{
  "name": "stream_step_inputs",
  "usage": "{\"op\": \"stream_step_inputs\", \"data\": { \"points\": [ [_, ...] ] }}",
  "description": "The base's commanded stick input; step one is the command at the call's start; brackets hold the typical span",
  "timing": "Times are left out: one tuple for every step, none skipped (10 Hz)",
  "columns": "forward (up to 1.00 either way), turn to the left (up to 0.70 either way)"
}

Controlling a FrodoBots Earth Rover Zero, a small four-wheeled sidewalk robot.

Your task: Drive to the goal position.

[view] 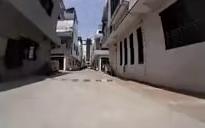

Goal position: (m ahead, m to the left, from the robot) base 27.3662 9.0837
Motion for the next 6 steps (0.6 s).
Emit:
{"op": "stream_step_inputs", "data": {
  "points": [
    [0.85,0.0],
    [0.85,0.0],
    [0.85,0.0],
    [0.85,0.0],
    [0.85,0.0],
    [0.85,0.0]
  ]
}}
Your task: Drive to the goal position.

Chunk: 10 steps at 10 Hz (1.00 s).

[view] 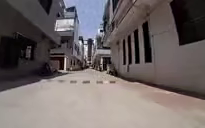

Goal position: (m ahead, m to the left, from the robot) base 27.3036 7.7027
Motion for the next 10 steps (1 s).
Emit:
{"op": "stream_step_inputs", "data": {
  "points": [
    [0.85,0.0],
    [0.85,0.0],
    [0.85,0.0],
    [0.85,0.32],
    [0.85,0.34],
    [0.85,0.34],
    [0.85,0.13],
    [0.85,0.0],
    [0.85,0.0],
    [0.76,0.0]
  ]
}}
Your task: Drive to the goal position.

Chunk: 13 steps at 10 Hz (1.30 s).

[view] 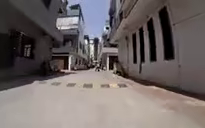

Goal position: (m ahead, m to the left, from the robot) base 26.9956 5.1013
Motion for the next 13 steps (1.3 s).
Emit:
{"op": "stream_step_inputs", "data": {
  "points": [
    [0.7,0.0],
    [0.66,0.0],
    [0.54,0.0],
    [0.5,0.0],
    [0.5,0.0],
    [0.5,0.0],
    [0.5,0.0],
    [0.5,0.0],
    [0.5,0.0],
    [0.5,0.0],
    [0.5,0.0],
    [0.5,0.0],
    [0.5,0.0]
  ]
}}
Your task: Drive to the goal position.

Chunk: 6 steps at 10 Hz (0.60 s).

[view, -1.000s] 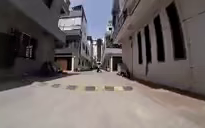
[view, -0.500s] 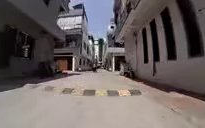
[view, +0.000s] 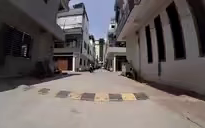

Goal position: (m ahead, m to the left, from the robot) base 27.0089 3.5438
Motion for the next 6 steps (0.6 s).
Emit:
{"op": "stream_step_inputs", "data": {
  "points": [
    [0.5,0.0],
    [0.5,0.0],
    [0.5,0.0],
    [0.5,0.0],
    [0.5,0.0],
    [0.5,0.0]
  ]
}}
